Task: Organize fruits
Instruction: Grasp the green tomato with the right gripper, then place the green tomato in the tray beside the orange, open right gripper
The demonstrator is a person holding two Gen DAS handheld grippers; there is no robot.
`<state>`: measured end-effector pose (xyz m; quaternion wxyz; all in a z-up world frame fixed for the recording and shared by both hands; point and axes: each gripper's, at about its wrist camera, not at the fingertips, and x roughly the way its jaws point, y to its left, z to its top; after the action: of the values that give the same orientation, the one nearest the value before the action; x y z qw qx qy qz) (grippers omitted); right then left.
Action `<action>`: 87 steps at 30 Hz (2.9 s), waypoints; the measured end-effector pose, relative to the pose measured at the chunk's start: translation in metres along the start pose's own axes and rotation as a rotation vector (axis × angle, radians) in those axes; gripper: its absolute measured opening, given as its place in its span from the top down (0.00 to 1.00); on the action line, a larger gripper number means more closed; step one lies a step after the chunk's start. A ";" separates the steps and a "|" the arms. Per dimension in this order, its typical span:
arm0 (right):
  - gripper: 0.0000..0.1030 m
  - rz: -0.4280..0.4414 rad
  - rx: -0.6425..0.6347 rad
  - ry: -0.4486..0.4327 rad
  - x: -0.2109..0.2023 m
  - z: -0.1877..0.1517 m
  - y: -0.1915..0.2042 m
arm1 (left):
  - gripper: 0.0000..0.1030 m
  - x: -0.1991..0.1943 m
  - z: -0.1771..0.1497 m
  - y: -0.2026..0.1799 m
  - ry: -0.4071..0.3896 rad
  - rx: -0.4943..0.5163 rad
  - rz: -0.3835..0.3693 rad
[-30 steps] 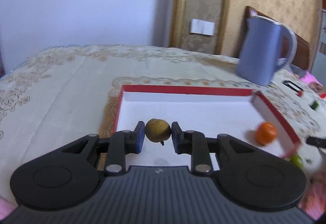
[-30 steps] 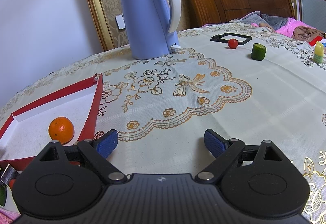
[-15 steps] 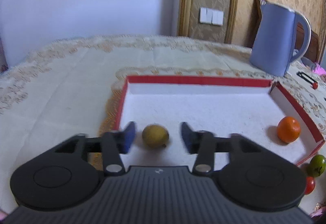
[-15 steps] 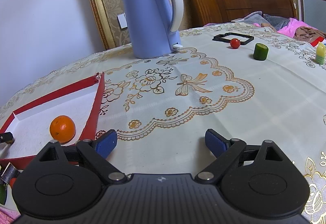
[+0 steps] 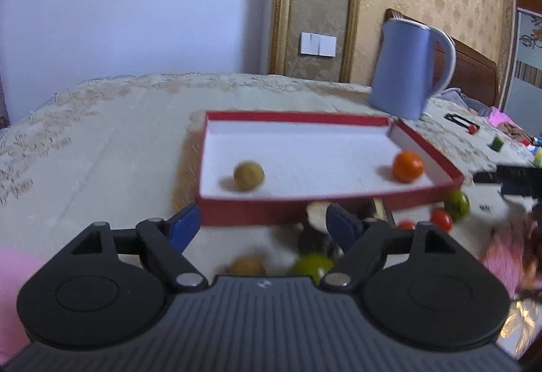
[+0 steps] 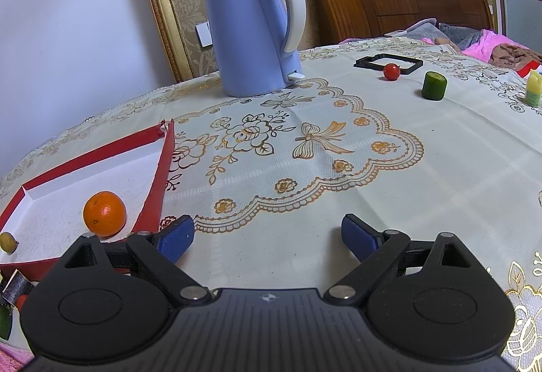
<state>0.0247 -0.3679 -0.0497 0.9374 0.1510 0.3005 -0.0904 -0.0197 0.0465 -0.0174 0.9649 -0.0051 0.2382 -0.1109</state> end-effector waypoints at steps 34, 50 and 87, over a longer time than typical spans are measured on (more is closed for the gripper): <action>0.09 0.219 -0.291 -0.034 -0.054 -0.036 0.067 | 0.00 0.024 -0.002 0.087 -0.037 -0.420 0.056; 0.67 0.235 -0.339 0.066 -0.026 -0.041 0.091 | 0.00 0.026 -0.004 0.092 -0.027 -0.455 0.044; 0.61 0.256 -0.535 0.099 0.044 0.005 0.188 | 0.00 0.027 -0.005 0.093 -0.029 -0.462 0.034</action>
<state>0.1116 -0.1963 -0.0290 0.9318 -0.0607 0.3377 0.1183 0.0207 0.1315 -0.0398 0.9431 -0.2232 0.2436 -0.0370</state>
